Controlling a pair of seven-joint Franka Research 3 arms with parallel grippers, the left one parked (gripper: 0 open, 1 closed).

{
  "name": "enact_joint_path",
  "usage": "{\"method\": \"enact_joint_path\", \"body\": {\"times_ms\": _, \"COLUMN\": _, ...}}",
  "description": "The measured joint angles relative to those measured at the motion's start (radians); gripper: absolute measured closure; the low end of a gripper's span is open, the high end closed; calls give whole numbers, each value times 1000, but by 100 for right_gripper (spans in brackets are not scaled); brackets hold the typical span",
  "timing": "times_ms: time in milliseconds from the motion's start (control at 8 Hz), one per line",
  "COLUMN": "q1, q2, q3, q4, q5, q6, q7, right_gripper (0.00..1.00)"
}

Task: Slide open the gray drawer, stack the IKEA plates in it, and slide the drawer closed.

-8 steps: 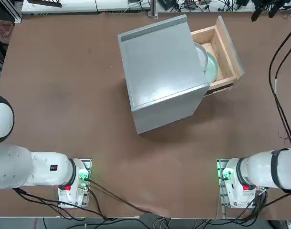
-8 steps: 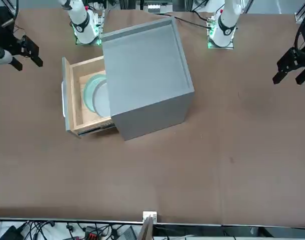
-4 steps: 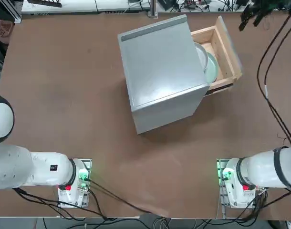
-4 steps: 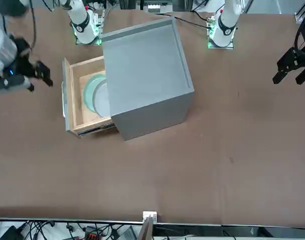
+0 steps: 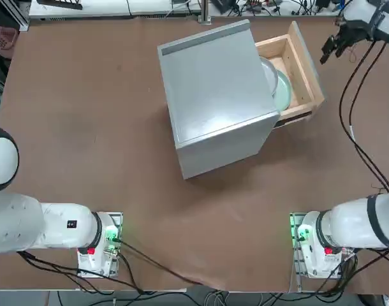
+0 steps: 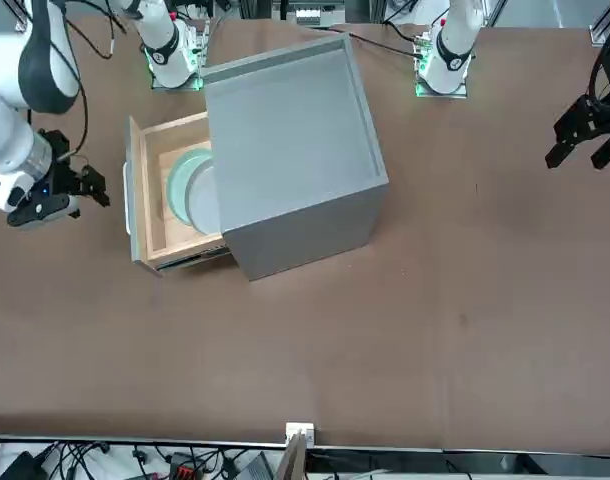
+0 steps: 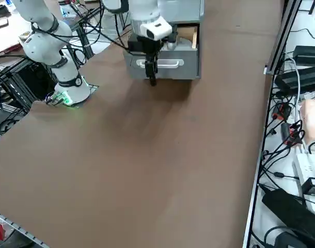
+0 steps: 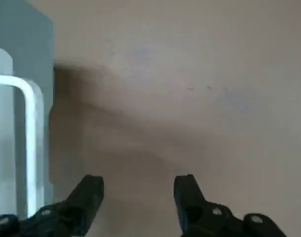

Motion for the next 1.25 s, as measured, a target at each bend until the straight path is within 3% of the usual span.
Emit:
{"method": "enact_joint_path", "body": {"times_ms": 375, "q1": 4, "q2": 27, "q3": 9, "q4": -1, "q5": 147, "q6": -1, "q7": 3, "right_gripper": 89}}
{"method": "enact_joint_path", "body": {"times_ms": 500, "q1": 13, "q2": 36, "q3": 12, "q4": -2, "q5": 187, "q6": 0, "q7": 24, "right_gripper": 100}}
{"method": "enact_joint_path", "body": {"times_ms": 1000, "q1": 104, "q2": 42, "q3": 18, "q4": -1, "q5": 311, "q6": 2, "q7": 164, "right_gripper": 100}}
{"method": "enact_joint_path", "body": {"times_ms": 1250, "q1": 174, "q2": 42, "q3": 20, "q4": -1, "q5": 318, "q6": -1, "q7": 256, "right_gripper": 100}}
